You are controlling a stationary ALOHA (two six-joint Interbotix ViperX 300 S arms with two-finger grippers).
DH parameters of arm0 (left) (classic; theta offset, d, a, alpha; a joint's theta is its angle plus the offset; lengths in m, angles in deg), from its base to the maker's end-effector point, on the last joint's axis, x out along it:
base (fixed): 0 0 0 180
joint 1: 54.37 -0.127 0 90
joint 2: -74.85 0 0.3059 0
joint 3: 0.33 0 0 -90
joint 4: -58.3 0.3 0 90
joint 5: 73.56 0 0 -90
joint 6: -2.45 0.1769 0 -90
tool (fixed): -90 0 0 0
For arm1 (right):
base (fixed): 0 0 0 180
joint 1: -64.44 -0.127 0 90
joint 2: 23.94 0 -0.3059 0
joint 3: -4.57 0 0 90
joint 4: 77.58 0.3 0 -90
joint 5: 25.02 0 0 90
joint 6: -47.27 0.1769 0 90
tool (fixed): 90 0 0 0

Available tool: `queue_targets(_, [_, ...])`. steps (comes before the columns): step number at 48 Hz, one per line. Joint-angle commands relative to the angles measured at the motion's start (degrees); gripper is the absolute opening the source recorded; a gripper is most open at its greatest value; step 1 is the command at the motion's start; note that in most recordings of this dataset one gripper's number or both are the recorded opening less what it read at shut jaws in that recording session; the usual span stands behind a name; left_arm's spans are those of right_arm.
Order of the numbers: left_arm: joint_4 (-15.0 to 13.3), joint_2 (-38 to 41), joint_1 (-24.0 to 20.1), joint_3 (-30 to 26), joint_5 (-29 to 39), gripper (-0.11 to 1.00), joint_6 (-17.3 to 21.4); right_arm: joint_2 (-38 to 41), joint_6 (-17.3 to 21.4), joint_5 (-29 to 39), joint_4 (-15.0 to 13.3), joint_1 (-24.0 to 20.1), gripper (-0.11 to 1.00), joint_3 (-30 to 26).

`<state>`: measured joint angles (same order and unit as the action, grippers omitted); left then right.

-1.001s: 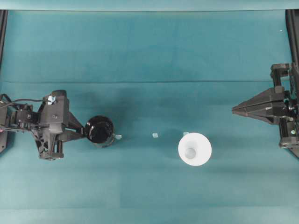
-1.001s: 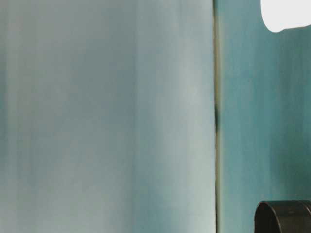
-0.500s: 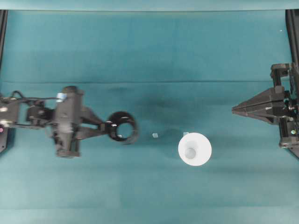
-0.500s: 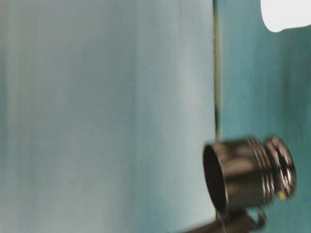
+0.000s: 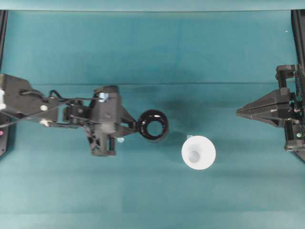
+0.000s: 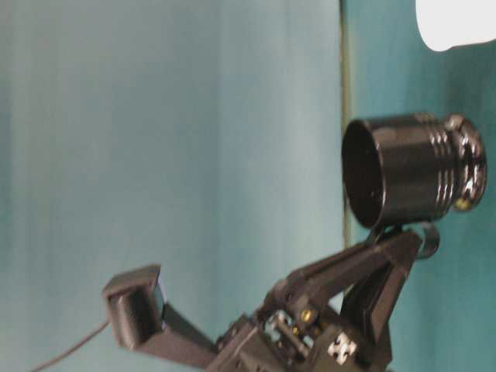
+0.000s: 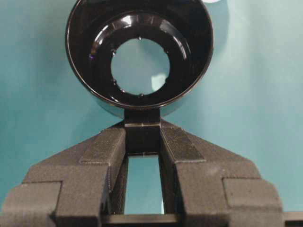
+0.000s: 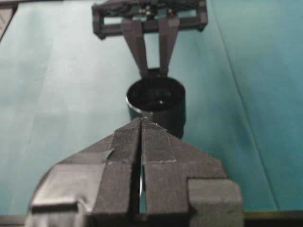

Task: Put the paper cup into the moved cup holder.
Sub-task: 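Grip the cup holder with the left gripper and slide it right toward center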

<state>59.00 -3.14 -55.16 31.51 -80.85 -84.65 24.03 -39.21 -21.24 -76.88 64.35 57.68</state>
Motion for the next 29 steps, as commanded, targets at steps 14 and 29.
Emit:
queue_targets(14, [0.2,2.2,1.1,-2.5,3.5,0.18,0.3,0.4,0.4,-0.2,0.2,0.2,0.02,-1.3])
queue_targets(29, [0.2,2.8,1.9,-2.6,3.4,0.18,0.3,0.4,0.4,1.7,0.2,0.2,0.02,-1.3])
